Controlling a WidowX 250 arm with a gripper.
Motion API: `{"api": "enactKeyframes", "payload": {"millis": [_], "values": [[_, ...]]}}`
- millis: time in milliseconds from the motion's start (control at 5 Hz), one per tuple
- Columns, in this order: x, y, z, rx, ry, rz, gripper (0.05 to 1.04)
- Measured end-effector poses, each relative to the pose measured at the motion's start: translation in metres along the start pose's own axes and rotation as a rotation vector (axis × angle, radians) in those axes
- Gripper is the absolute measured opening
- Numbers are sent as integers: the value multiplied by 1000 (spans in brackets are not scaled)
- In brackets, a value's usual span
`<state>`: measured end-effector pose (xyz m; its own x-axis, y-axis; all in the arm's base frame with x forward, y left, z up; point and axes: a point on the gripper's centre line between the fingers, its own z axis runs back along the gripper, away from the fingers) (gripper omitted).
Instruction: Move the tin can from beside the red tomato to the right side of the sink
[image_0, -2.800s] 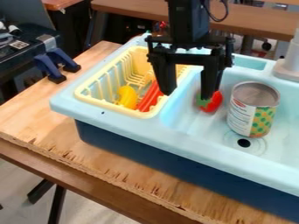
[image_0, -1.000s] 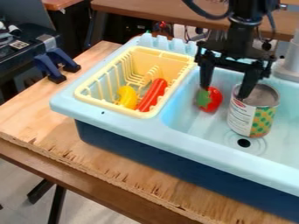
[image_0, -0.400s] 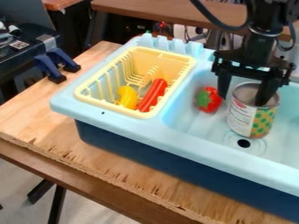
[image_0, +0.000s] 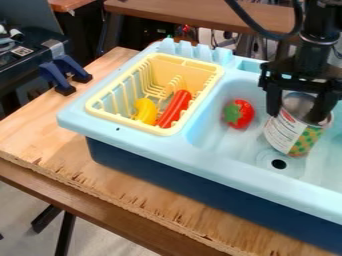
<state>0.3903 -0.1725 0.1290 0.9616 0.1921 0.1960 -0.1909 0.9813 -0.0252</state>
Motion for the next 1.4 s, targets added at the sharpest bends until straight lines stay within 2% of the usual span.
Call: {"api": "enactKeyframes", "payload": {"millis": [200, 400, 800, 1000, 1200, 1400], "values": [[-5, -15, -2, -93, 21, 2, 994], [-19, -29, -3, -221, 58, -10, 995], [-36, -39, -4, -338, 116, -24, 995], [-37, -39, -2, -341, 114, -36, 995], [-44, -23, 6, -237, 71, -73, 995], [-34, -5, 25, -149, 17, -86, 996]]}}
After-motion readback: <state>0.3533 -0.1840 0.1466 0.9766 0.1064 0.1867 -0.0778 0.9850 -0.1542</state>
